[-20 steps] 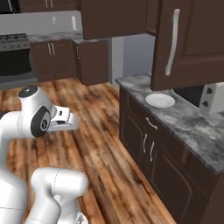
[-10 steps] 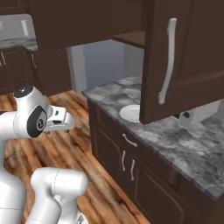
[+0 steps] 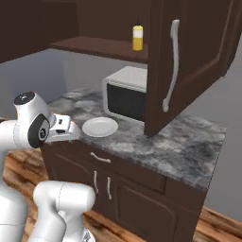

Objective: Move the hot dog bun to the plate on the dining table and place the condiment next to that plate. Then navigate to the fridge and take the sausage and place it on the plate as well.

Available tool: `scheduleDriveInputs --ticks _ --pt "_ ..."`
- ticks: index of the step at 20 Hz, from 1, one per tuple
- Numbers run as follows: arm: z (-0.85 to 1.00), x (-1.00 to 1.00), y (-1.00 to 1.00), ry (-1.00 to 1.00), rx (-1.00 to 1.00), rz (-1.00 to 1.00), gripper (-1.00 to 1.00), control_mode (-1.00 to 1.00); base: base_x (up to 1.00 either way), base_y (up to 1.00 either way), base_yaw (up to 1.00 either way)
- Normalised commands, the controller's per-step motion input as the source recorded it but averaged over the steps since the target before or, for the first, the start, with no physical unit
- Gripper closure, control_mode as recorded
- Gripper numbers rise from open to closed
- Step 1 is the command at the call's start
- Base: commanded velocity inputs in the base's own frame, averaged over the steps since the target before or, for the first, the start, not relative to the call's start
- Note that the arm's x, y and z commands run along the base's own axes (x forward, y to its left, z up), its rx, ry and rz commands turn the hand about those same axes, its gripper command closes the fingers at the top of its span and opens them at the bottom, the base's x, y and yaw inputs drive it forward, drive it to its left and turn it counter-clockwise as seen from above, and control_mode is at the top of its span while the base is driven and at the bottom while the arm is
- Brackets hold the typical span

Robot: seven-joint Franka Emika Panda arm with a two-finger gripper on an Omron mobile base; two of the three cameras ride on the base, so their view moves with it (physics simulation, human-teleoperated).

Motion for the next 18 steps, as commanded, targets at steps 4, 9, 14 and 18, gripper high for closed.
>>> scheduleDriveInputs --ticks 4,9,14,18 --pt "0.0 0.0 0.0 0.0 0.0 0.0 -1.0 1.0 0.1 0.42 -0.66" --pt "0.0 0.0 0.0 0.0 0.0 0.0 -1.0 1.0 0.23 0.52 -0.5" --pt "0.0 0.0 0.0 0.0 0.0 0.0 -1.0 1.0 0.47 0.44 -0.09" --pt "0.0 0.0 0.0 0.0 0.0 0.0 -1.0 1.0 0.74 0.08 0.0"
